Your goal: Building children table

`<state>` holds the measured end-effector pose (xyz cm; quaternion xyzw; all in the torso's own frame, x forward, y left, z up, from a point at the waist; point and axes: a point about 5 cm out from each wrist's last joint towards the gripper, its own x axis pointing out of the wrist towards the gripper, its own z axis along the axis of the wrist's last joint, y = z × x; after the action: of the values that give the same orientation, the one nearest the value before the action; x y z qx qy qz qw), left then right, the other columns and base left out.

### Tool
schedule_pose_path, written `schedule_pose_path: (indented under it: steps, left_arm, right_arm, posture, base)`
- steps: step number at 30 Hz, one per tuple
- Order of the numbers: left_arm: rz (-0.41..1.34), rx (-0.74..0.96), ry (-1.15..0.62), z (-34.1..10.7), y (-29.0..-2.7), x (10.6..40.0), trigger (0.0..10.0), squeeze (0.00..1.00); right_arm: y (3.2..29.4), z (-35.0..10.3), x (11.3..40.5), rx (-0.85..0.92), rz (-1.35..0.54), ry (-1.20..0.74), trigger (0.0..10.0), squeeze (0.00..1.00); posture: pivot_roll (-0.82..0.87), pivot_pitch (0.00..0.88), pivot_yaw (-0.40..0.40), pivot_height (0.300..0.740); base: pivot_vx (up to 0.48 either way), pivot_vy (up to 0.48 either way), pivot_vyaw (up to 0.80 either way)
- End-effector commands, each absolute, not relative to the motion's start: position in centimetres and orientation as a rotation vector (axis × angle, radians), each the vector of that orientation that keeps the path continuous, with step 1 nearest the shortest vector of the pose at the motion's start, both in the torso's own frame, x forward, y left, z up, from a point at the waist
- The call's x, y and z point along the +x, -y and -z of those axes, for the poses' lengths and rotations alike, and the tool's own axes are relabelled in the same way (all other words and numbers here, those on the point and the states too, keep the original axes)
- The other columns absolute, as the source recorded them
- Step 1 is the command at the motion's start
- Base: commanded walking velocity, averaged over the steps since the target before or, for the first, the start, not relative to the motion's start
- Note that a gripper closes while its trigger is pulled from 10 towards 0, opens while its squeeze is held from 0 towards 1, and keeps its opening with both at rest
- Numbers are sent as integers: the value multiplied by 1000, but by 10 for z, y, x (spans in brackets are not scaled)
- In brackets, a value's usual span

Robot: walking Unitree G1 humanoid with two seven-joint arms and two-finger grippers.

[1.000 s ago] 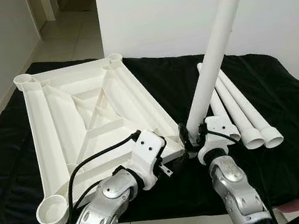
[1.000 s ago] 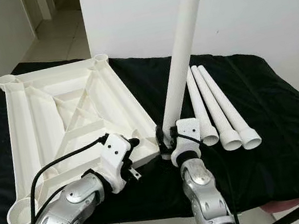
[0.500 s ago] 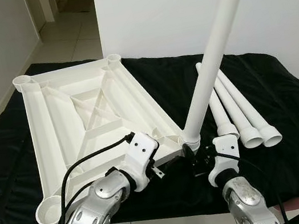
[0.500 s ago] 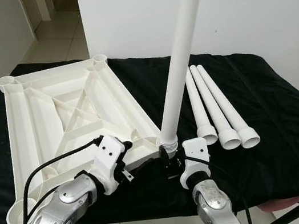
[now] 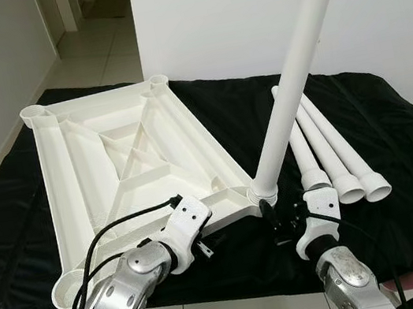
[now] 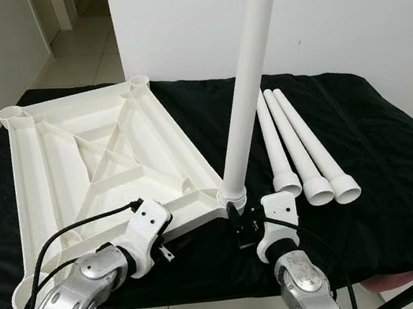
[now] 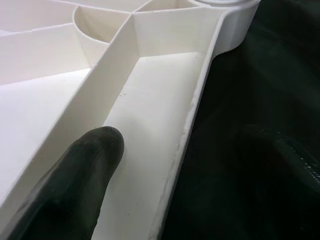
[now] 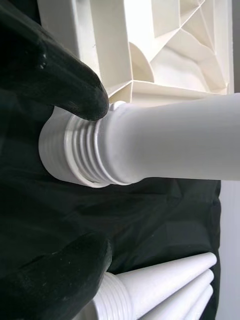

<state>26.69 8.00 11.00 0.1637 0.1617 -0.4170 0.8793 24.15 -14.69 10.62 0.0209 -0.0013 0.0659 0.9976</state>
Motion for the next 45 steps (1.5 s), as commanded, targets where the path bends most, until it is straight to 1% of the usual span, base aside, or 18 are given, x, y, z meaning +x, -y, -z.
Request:
schedule_pose_path:
  steps: [1, 5, 6, 7, 8, 11, 12, 32, 40, 42, 45]
  left_arm:
    - [832, 361, -438, -93, -88, 266, 10000, 0]
    - [779, 352, -445, -92, -92, 271, 10000, 0]
    - [750, 337, -451, -93, -93, 274, 8235, 0]
    - [727, 328, -454, -93, -94, 275, 3569, 0]
    - [702, 320, -454, -93, -95, 277, 2314, 0]
    - [679, 314, -455, -94, -96, 279, 2314, 0]
    - [668, 314, -455, -94, -97, 280, 0, 0]
    - [630, 300, -456, -95, -98, 281, 0, 0]
    - [575, 302, -468, -98, -100, 283, 0, 0]
    - [527, 296, -474, -100, -102, 284, 0, 0]
    - [505, 294, -476, -100, -103, 285, 0, 0]
  right_arm:
    - [150, -106, 242, 42, -120, -5, 10000, 0]
    - [150, -106, 243, 40, -120, -4, 10000, 0]
    - [150, -106, 243, 39, -120, -3, 10000, 0]
    - [150, -106, 243, 39, -119, -3, 10000, 0]
    - [150, -106, 244, 38, -118, -2, 10000, 0]
    - [150, -106, 244, 37, -118, -2, 10000, 0]
    - [149, -106, 244, 36, -118, -2, 10000, 0]
    - [149, -105, 245, 23, -121, -8, 10000, 0]
    - [149, -104, 245, 20, -120, -11, 10000, 0]
    - [149, -104, 245, 19, -119, -11, 10000, 0]
    - [149, -104, 245, 19, -119, -11, 10000, 0]
  posture:
    - [-33, 0, -72, 740]
    - [-33, 0, -72, 740]
    - [-33, 0, -73, 740]
    - [-33, 0, -73, 740]
    - [-33, 0, -73, 740]
    - [-33, 0, -73, 740]
    - [-33, 0, -73, 740]
    - [-33, 0, -73, 740]
    - [-36, 0, -71, 740]
    - [-37, 0, -69, 740]
    - [-37, 0, -69, 740]
  base:
    - [0, 0, 0]
    - [0, 0, 0]
    - [0, 0, 0]
    - [0, 0, 0]
    - [0, 0, 0]
    - [0, 0, 0]
    - [0, 0, 0]
    - [0, 0, 0]
    - [0, 0, 0]
    - [0, 0, 0]
    - [0, 0, 0]
